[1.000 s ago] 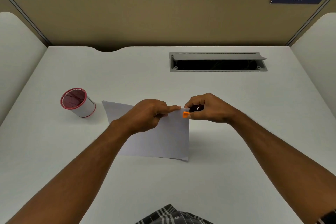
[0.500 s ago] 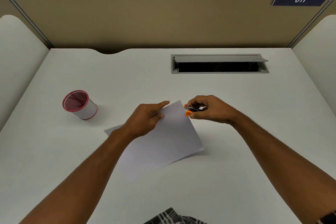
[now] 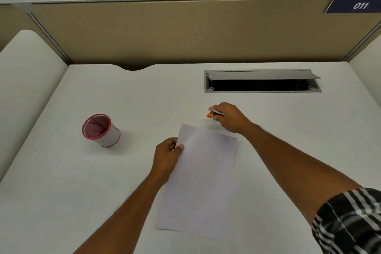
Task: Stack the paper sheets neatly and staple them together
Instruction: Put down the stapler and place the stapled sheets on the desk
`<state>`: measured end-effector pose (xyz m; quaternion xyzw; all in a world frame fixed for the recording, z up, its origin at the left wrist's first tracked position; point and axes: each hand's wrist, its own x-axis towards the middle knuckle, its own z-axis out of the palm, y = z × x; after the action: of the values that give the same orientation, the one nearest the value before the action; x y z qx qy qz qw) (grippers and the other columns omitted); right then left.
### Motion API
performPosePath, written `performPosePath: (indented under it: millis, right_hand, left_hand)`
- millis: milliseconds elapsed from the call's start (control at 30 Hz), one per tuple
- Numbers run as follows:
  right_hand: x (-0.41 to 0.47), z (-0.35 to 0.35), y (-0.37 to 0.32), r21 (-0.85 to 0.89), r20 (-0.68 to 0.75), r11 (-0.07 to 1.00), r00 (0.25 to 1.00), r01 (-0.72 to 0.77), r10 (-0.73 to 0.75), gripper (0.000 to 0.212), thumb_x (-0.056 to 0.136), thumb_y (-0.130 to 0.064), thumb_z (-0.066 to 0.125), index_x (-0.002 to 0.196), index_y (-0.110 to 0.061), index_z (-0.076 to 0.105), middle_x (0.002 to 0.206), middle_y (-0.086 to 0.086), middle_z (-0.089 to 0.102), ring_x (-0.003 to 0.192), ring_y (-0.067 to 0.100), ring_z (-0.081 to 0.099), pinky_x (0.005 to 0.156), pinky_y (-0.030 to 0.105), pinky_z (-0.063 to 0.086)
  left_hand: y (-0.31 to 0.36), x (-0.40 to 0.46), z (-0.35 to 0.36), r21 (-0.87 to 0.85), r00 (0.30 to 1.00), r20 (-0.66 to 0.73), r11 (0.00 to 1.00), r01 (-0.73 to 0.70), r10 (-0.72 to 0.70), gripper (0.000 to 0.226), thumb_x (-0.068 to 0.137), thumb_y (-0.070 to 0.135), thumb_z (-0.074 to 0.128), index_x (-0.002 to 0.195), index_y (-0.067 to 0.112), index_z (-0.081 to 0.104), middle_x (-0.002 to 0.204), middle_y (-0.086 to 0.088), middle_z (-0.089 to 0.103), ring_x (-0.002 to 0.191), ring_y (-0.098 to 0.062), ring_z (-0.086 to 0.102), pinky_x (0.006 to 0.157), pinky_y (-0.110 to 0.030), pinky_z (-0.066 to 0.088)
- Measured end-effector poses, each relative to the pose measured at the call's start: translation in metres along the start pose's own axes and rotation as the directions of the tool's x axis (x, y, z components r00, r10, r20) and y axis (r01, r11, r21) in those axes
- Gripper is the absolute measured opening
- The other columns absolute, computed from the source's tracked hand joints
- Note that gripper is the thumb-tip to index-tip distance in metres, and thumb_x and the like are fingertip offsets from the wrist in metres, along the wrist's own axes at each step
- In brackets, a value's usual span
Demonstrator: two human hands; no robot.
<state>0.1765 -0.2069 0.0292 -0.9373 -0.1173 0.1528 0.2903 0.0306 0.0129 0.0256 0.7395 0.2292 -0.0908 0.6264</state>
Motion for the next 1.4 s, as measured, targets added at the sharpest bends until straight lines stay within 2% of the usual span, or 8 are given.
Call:
performPosePath:
  millis: [333,533,700,800,900,1000,1167,1400]
  right_hand:
    - [0.054,0.038,-0.004,-0.220,0.033,0.971,0.996,0.090,-0.085,0.040,0.090,-0.002,0.051,0.128,-0.008,0.060,0.128,0.011,0.061,0.121,0.030,0.053,0.098,0.038,0.045]
    - [0.062,0.047,-0.001,-0.206,0.019,0.972,0.993,0.114,-0.113,0.041,0.091,-0.001,0.052,0.130,-0.010,0.059,0.127,0.009,0.061,0.120,0.029,0.052,0.095,0.036,0.045]
    - [0.060,0.043,-0.004,-0.141,0.027,0.987,0.997,0.071,-0.068,0.048,0.096,-0.005,0.050,0.143,-0.009,0.048,0.147,0.011,0.049,0.137,0.028,0.041,0.110,0.030,0.031]
    - [0.045,0.034,-0.016,0.072,-0.162,0.997,0.986,-0.030,0.042,0.047,0.098,-0.009,0.050,0.144,-0.009,0.047,0.152,0.009,0.045,0.142,0.024,0.039,0.116,0.028,0.025]
    - [-0.005,0.032,-0.048,0.316,-0.406,0.948,0.899,-0.034,0.168,0.029,0.095,-0.010,0.054,0.121,-0.007,0.068,0.126,0.008,0.068,0.115,0.022,0.063,0.101,0.025,0.043]
    - [-0.079,0.042,-0.083,0.445,-0.347,0.890,0.896,-0.103,0.277,0.026,0.095,-0.025,0.058,0.116,-0.016,0.070,0.114,0.000,0.073,0.101,0.014,0.067,0.093,0.028,0.053]
    - [-0.148,0.043,-0.121,0.564,0.008,0.792,0.960,-0.234,0.279,0.069,0.092,-0.058,0.050,0.152,-0.029,0.033,0.149,-0.009,0.047,0.137,0.013,0.047,0.107,0.022,0.040]
    - [-0.188,0.004,-0.122,0.715,-0.167,0.697,0.956,-0.052,0.243,0.034,0.099,-0.043,0.048,0.131,-0.037,0.058,0.114,-0.019,0.068,0.103,0.002,0.066,0.082,0.013,0.055]
  left_hand:
    - [-0.017,0.012,0.008,-0.125,0.989,-0.046,0.983,0.137,-0.144,0.012,0.092,0.009,0.062,0.099,0.015,0.070,0.092,-0.007,0.078,0.086,-0.032,0.074,0.083,-0.052,0.060]
    - [-0.018,0.019,0.008,-0.134,0.987,-0.039,0.980,0.150,-0.156,0.012,0.092,0.011,0.063,0.099,0.017,0.070,0.093,-0.005,0.079,0.086,-0.029,0.075,0.084,-0.051,0.060]
    - [-0.017,0.021,0.009,-0.133,0.988,-0.056,0.981,0.138,-0.146,0.012,0.091,0.012,0.065,0.099,0.019,0.071,0.095,-0.005,0.079,0.087,-0.028,0.075,0.086,-0.053,0.059]
    - [-0.013,0.018,0.009,-0.148,0.988,-0.058,0.980,0.131,-0.141,0.013,0.091,0.013,0.065,0.103,0.019,0.069,0.095,-0.004,0.079,0.086,-0.027,0.075,0.085,-0.053,0.060]
    - [-0.005,0.007,0.012,-0.164,0.984,-0.115,0.980,0.114,-0.134,0.016,0.092,0.015,0.065,0.107,0.021,0.067,0.100,-0.004,0.078,0.085,-0.021,0.075,0.082,-0.044,0.062]
    - [0.011,-0.015,0.018,-0.182,0.980,-0.185,0.983,0.033,-0.067,0.020,0.094,0.014,0.063,0.103,0.030,0.069,0.100,0.000,0.078,0.083,-0.016,0.075,0.077,-0.037,0.062]
    - [0.038,-0.063,0.030,-0.084,0.965,-0.131,0.968,-0.238,0.226,0.030,0.096,0.014,0.060,0.117,0.033,0.070,0.104,0.015,0.077,0.095,-0.004,0.072,0.080,-0.020,0.058]
    - [0.046,-0.116,0.037,-0.022,0.856,0.124,0.864,-0.504,0.502,0.055,0.091,0.020,0.060,0.144,0.022,0.048,0.146,0.011,0.053,0.128,-0.004,0.056,0.100,-0.023,0.050]
